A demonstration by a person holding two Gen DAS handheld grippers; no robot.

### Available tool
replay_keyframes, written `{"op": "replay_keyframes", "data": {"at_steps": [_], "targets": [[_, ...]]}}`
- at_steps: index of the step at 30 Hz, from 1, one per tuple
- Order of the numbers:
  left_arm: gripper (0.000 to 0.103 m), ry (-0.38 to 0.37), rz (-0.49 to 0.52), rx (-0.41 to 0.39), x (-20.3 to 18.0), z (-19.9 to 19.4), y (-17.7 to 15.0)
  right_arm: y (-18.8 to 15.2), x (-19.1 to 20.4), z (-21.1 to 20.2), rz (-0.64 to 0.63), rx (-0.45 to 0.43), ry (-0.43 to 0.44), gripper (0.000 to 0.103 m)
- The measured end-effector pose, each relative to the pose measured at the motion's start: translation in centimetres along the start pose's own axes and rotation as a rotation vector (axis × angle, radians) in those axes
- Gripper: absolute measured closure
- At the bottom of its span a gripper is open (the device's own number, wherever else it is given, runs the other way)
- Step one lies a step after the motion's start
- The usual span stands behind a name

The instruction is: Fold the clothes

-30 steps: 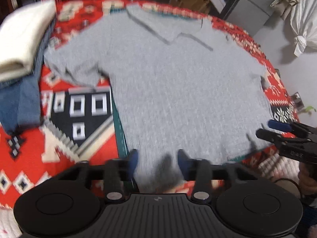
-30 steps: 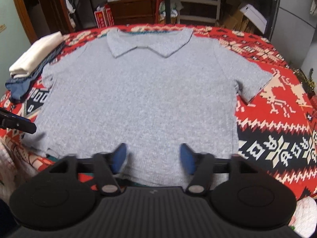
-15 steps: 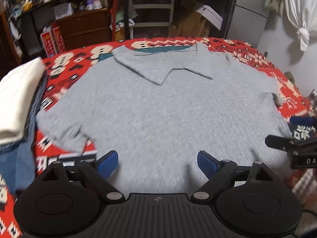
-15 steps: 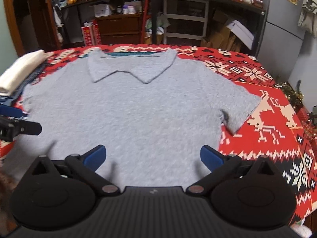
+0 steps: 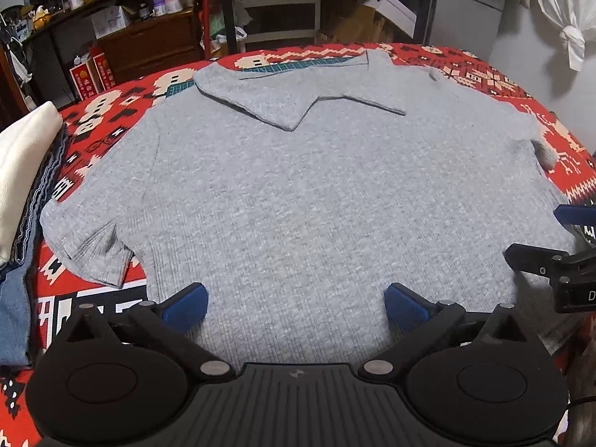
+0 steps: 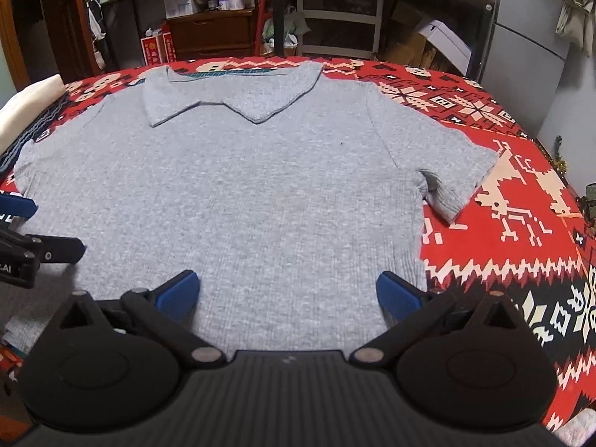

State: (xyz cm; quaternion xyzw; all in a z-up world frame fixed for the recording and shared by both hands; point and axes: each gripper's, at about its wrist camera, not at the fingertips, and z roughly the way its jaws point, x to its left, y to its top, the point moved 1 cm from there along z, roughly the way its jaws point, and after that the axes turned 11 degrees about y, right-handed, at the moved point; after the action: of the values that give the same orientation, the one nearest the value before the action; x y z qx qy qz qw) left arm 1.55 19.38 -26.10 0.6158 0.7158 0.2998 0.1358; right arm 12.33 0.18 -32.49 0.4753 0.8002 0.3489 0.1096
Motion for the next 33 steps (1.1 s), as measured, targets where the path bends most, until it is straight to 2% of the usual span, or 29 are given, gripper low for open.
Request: {"op": "replay_keyframes", "data": {"at_steps": [4, 14, 20, 24, 26, 28, 30, 33], "targets": [[0.0, -0.011, 0.012, -0.01, 0.1, 0.0, 0.0, -0.2, 0.0, -0.2, -0.006, -0.009, 0.005, 0.0], [0.0, -0.032, 0.022, -0.099, 0.2, -0.3, -1.1, -0.7, 0.2, -0.4, 0.0, -0.032, -0.008, 0.0], [0.0, -0.031, 0.018, -0.1, 0.2, -0.3, -1.1, -0.9, 0.1, -0.5, -0.006, -0.044, -0.006, 0.0], [0.0, -0.031, 0.021, -0.067, 0.2, -0.1, -0.6, -0.7, 0.1, -0.5, -0.002, -0.032, -0.004, 0.0], [0.004, -0.03, 0.017, -0.057, 0.3, -0.1, -0.4, -0.3, -0.2, -0.7, -0.001, -0.021, 0.013, 0.001], [0.009, -0.022, 0.0, -0.058, 0.5, -0.4, -0.1, 0.2, -0.7, -1.8, 0.006, -0.064, 0.017, 0.002], [0.01, -0.02, -0.027, -0.074, 0.8, -0.8, 0.3, 0.9, -1.6, -3.2, 0.026, -0.116, 0.013, 0.003], [0.01, -0.034, -0.068, -0.093, 1.1, -1.3, 1.3, 2.2, -4.3, -5.0, 0.085, -0.177, -0.009, 0.014]]}}
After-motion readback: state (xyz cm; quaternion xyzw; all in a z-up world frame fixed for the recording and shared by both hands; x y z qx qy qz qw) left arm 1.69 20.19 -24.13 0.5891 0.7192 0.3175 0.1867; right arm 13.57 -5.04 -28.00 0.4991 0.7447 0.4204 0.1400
